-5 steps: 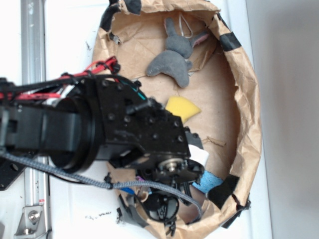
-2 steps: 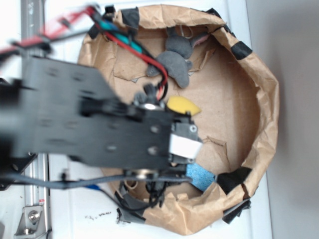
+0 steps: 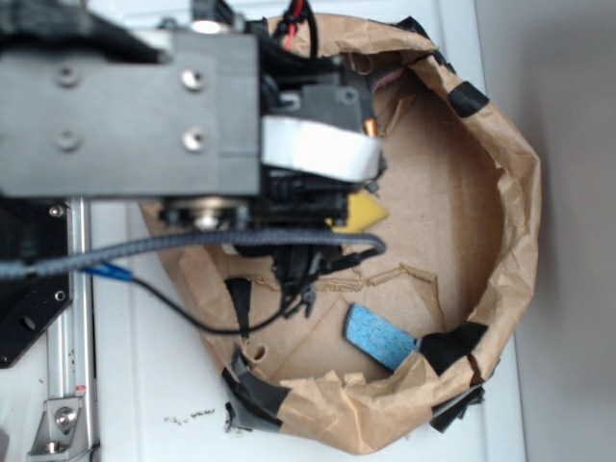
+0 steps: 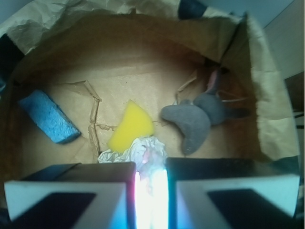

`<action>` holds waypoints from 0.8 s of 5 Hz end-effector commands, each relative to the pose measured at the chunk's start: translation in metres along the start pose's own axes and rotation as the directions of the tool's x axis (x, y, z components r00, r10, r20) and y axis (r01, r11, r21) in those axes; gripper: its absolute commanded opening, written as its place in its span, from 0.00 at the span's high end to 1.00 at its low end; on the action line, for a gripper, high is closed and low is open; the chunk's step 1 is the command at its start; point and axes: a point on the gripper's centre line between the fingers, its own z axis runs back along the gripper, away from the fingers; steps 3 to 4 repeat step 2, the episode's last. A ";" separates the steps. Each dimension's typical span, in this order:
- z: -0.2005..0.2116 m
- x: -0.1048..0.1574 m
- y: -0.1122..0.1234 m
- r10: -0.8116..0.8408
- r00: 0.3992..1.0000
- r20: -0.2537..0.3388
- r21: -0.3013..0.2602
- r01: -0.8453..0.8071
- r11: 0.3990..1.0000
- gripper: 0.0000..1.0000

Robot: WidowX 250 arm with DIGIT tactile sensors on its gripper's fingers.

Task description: Grab the white paper.

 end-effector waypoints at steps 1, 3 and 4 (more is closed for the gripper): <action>0.047 -0.002 0.019 0.000 0.992 0.123 0.010 -0.002 1.000 1.00; 0.042 0.006 0.019 0.015 0.994 0.111 0.011 -0.016 1.000 1.00; 0.042 0.006 0.019 0.015 0.994 0.111 0.011 -0.016 1.000 1.00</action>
